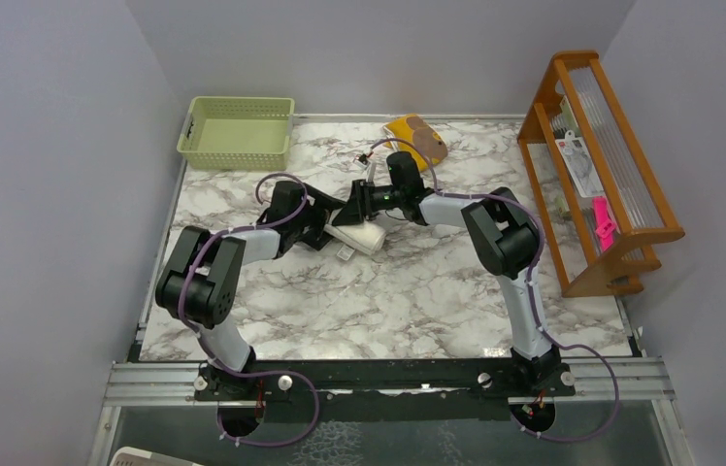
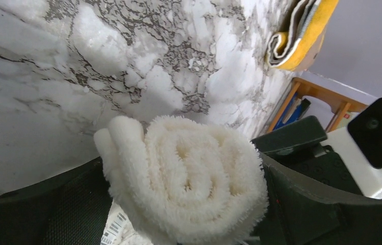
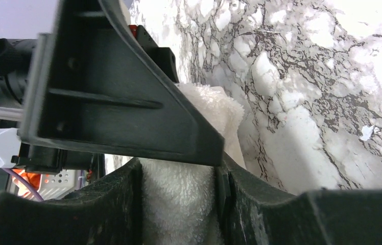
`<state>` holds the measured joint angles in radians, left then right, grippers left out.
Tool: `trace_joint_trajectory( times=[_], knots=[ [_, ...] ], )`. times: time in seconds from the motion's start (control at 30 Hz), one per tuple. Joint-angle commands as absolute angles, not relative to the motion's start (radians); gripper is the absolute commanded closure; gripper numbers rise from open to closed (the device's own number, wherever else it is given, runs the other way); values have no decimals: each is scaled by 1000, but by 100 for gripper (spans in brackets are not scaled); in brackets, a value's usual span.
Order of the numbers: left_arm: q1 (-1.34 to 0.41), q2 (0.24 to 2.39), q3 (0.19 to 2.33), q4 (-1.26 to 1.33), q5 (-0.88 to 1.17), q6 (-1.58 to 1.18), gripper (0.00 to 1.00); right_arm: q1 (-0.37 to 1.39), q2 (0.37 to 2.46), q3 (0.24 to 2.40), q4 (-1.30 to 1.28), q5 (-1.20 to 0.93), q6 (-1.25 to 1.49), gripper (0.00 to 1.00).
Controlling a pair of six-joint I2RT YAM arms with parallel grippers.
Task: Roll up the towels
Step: Pick up the towel at the center of the board.
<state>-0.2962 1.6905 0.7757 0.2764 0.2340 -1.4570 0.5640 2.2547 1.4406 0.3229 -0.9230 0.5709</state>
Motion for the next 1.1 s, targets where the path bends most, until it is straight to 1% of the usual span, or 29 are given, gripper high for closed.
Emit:
trace_joint_trajectory(
  times=[0.0, 0.1, 0.17, 0.37, 0.4, 0.43, 0.53, 0.63, 0.8, 0.97, 1.07],
  knots=[
    [-316, 1718, 784, 313, 168, -1450, 12, 575, 2214, 1446, 359, -965, 592, 54],
    [-320, 1707, 786, 313, 147, -1434, 21, 575, 2221, 1442, 369, -967, 606, 53],
    [-321, 1679, 780, 312, 129, -1421, 27, 576, 2220, 1434, 380, -968, 613, 51],
    [-320, 1627, 773, 285, 66, -1353, 43, 576, 2178, 1419, 340, -960, 578, 34],
    [-319, 1620, 772, 281, 55, -1342, 48, 575, 2166, 1414, 321, -958, 560, 31],
    [-318, 1612, 773, 271, 45, -1330, 50, 574, 2147, 1408, 298, -944, 534, 30],
    [-309, 1586, 776, 242, 23, -1296, 52, 549, 2085, 1363, 245, -889, 467, 27],
    [-297, 1549, 782, 210, 3, -1248, 54, 477, 2030, 1301, 238, -877, 443, 26],
    [-242, 1476, 797, 140, -28, -1158, 55, 353, 1922, 1202, 247, -849, 427, 26],
    [-122, 1450, 820, 140, 26, -1121, 55, 334, 1819, 1139, 253, -779, 407, 26],
    [-58, 1466, 887, 142, 60, -1098, 56, 335, 1788, 1117, 263, -768, 413, 26]
  ],
)
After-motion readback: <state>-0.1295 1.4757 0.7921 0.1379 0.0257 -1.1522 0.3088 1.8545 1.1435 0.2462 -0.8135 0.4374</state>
